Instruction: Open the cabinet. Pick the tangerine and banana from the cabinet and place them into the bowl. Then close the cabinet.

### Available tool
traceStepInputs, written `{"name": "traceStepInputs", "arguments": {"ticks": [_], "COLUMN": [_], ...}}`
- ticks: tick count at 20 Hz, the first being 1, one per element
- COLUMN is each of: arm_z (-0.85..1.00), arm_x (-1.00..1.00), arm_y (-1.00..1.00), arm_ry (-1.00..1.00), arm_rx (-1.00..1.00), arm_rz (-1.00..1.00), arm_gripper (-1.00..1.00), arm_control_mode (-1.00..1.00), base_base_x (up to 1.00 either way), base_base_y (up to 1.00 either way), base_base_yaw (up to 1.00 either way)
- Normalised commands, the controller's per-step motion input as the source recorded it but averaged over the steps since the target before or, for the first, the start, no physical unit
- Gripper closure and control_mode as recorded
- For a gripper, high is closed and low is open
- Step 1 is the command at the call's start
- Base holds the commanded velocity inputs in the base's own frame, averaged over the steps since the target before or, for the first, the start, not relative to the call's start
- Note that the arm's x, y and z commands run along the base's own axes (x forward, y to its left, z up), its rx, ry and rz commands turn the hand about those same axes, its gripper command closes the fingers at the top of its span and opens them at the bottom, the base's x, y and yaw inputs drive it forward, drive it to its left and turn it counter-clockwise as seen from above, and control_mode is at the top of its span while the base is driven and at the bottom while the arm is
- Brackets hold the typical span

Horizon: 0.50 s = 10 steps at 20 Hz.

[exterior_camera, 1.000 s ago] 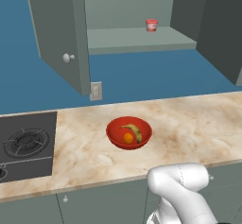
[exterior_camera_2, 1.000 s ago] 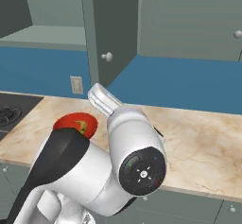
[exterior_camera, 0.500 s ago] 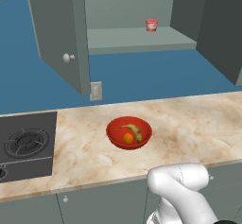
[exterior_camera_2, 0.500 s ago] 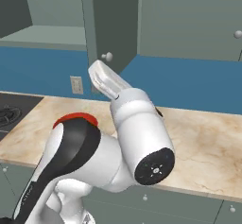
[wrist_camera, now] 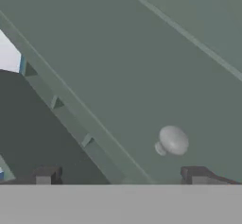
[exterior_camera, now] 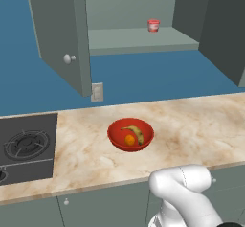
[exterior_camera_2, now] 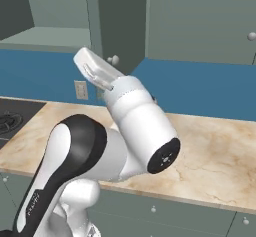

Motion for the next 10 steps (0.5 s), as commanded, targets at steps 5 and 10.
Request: {"name": "traceStepInputs", "arguments": {"ticks": [5,10], "arm_z": [0.15,0.07], "arm_x": [0.03,0.36], "arm_y": [0.55,0.28], "arm_ry": [-0.03,-0.02], "arm_rx": [0.0,0.06], "arm_rz": [0.2,0.19], "arm_gripper": [-1.0,-1.0], "arm_control_mode": [-1.0,-1.0], "base_base_x": [0.0,0.0], "base_base_y": [0.0,0.0], "base_base_yaw": [0.0,0.0]}}
